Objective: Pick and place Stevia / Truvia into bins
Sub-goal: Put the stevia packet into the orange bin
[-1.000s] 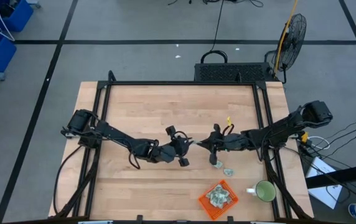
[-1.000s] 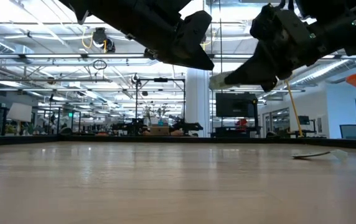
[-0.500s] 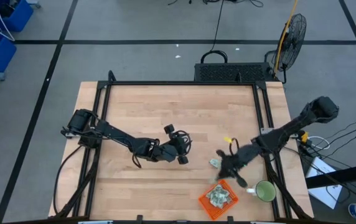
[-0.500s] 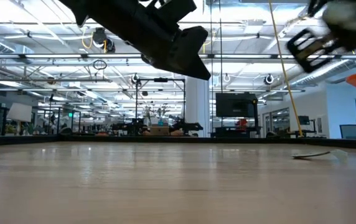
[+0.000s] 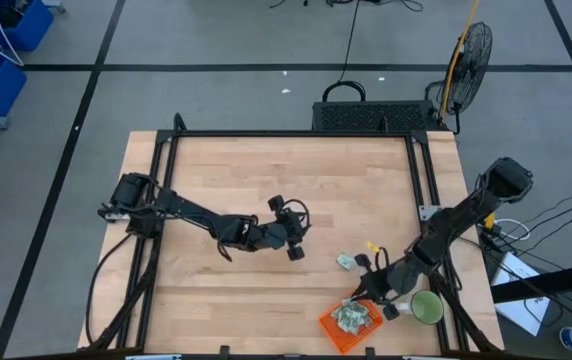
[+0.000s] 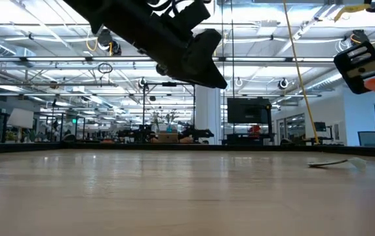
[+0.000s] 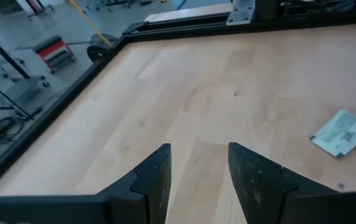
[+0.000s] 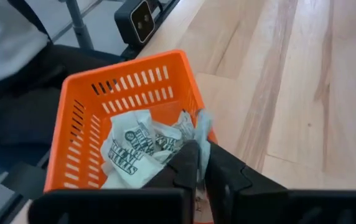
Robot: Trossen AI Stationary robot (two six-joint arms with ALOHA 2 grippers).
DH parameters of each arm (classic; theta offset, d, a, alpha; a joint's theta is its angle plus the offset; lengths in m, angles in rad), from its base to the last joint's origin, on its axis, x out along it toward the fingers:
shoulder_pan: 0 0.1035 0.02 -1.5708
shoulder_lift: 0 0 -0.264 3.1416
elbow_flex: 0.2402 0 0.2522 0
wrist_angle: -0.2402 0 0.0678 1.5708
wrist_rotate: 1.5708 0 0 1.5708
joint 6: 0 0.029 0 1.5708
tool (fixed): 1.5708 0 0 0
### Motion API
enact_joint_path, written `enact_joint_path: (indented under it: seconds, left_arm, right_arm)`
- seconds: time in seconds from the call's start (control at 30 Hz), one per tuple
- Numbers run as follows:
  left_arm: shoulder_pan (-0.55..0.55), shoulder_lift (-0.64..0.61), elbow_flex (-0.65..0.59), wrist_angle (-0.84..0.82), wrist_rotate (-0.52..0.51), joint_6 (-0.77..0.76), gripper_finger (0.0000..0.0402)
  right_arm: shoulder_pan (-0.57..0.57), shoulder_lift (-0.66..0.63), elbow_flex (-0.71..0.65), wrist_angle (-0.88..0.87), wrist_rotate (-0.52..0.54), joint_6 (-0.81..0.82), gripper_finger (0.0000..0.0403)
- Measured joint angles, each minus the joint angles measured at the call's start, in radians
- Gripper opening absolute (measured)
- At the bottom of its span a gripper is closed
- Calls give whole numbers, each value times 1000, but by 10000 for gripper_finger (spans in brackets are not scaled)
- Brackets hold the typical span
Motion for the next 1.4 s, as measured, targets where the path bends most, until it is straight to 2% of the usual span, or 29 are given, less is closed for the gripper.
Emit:
enact_joint_path:
  seconds: [0.27,0.4,0.53,0.67,0.83,1.03,1.2,1.4]
  left_arm:
    - [46,0,0,-2,56,-25,166]
    - [70,0,0,2,199,-34,166]
    - [82,0,0,-6,316,-49,166]
    - [81,0,0,-6,319,-47,166]
    - [83,0,0,-25,315,-45,166]
    - [91,0,0,-33,315,-36,166]
    - [100,0,0,-39,314,-35,166]
    - [100,0,0,-41,314,-35,166]
  right_arm:
    - [1,-3,0,-17,0,4,79]
    - [-9,-30,0,-22,1,-73,98]
    - [-35,-88,1,-138,40,-76,105]
    - [-56,-155,1,-354,106,38,105]
    - [-62,-181,0,-537,79,216,105]
    - [-57,-119,-14,-489,-28,258,105]
    - [-73,-41,-15,-510,-25,224,105]
    - [-96,-14,-12,-512,-21,212,105]
